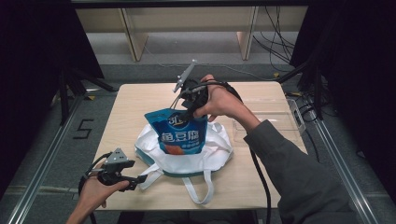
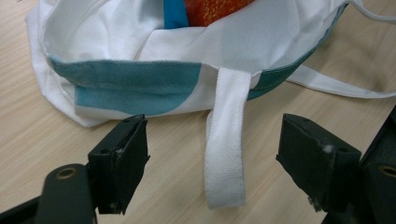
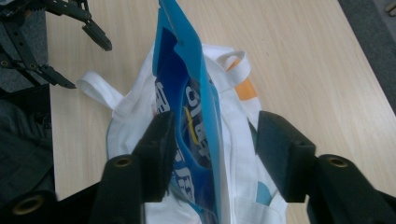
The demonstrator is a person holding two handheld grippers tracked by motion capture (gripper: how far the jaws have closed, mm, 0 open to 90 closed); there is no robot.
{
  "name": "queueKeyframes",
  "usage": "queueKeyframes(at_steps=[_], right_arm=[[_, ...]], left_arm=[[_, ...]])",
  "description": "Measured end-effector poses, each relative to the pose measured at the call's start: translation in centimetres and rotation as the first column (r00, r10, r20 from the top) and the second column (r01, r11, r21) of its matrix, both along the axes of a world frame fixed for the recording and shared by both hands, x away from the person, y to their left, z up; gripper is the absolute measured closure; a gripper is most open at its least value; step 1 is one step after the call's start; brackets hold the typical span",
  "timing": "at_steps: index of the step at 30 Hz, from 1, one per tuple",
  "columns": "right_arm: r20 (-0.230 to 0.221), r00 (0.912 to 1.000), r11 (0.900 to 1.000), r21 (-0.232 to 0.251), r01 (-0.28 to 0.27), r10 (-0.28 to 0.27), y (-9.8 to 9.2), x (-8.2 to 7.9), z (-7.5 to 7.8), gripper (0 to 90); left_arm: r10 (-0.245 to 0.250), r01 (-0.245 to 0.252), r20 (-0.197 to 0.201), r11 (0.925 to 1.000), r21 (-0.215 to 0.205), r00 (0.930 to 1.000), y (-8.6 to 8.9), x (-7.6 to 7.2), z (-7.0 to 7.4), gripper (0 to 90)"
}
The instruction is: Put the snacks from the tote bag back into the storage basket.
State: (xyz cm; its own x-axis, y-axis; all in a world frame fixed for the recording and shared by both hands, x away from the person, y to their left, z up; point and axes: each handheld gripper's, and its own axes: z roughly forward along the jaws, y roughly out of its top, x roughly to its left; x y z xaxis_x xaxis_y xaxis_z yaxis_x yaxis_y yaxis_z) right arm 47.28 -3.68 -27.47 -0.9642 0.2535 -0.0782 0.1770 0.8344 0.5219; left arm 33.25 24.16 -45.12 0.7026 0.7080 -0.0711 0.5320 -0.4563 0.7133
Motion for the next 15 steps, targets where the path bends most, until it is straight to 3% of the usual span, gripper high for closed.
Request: queueKeyframes(at_steps=[5,11,14,15], right_arm=[[-0.014,0.9999,1.000,-0.019,0.009,-0.009,1.0,0.4,-0.2,54.5],[-0.023,0.9991,0.998,-0.057,-0.038,0.037,1.9,0.8,-0.9,63.6],[-0.043,0.9990,0.996,-0.091,-0.012,0.008,2.0,0.7,-1.1,67.8],[-0.022,0.9991,0.996,-0.085,-0.037,0.036,2.0,1.0,-1.2,68.9]], left_arm=[[0.000,0.000,0.000,1.0000,0.001,1.0000,0.0,0.0,0.0,23.6],[-0.002,0.002,0.001,1.0000,0.003,1.0000,0.0,0.0,0.0,23.5],[0.000,0.000,0.003,1.0000,0.000,1.0000,0.0,0.0,0.0,23.5],[-0.003,0.003,0.003,1.0000,0.003,1.0000,0.0,0.0,0.0,23.6]])
